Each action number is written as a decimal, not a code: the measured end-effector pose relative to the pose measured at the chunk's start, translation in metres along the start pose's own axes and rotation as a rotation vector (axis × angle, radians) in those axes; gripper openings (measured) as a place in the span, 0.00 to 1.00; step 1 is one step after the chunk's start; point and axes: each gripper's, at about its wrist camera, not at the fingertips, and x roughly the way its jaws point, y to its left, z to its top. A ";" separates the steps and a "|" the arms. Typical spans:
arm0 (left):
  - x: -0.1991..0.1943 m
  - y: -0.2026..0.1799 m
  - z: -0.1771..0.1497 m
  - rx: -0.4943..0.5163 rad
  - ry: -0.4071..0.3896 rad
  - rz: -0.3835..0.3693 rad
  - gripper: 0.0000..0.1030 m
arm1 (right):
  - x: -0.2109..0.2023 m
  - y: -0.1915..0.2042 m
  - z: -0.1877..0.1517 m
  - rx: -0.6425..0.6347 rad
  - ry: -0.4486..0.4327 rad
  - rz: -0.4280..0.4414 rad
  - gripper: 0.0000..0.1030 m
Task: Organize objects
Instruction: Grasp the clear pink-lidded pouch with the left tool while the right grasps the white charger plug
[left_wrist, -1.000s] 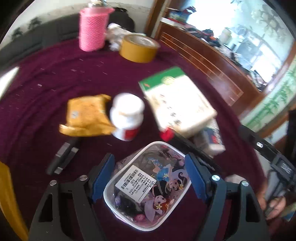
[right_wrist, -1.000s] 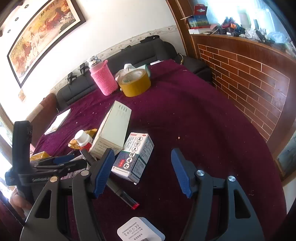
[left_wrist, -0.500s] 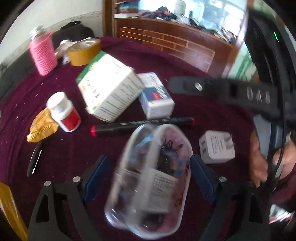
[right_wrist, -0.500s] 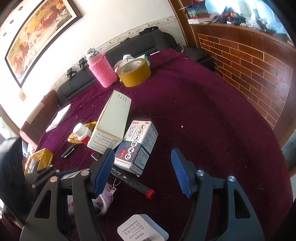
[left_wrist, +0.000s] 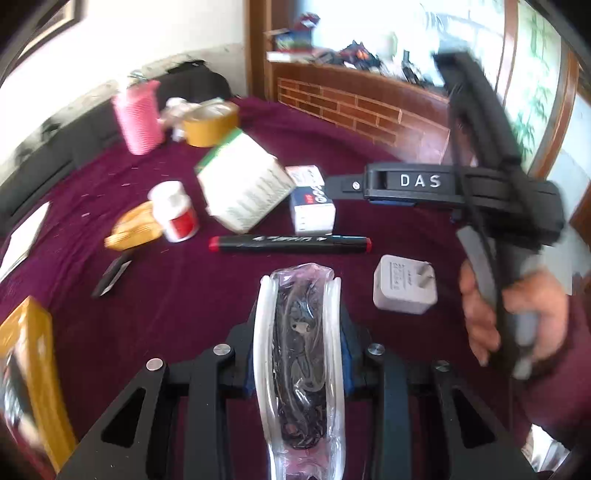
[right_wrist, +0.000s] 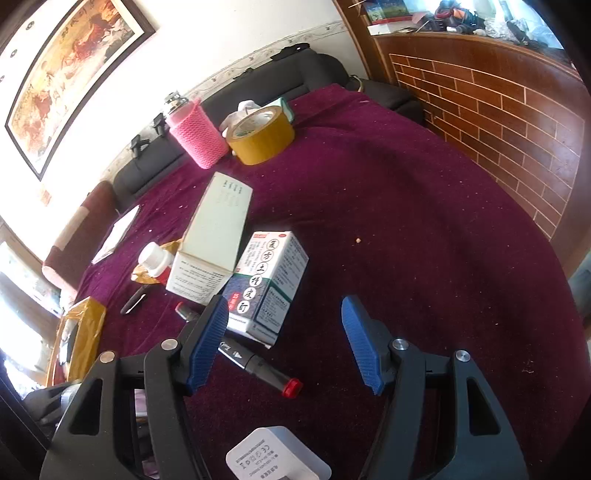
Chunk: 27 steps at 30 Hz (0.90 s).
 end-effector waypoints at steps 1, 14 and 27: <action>-0.013 0.002 -0.006 -0.011 -0.016 0.010 0.28 | -0.002 0.000 -0.001 -0.007 0.014 0.025 0.61; -0.130 0.079 -0.080 -0.260 -0.172 0.080 0.28 | -0.008 0.050 -0.065 -0.476 0.206 -0.151 0.45; -0.207 0.193 -0.173 -0.497 -0.168 0.402 0.29 | -0.039 0.093 -0.065 -0.312 0.231 0.137 0.36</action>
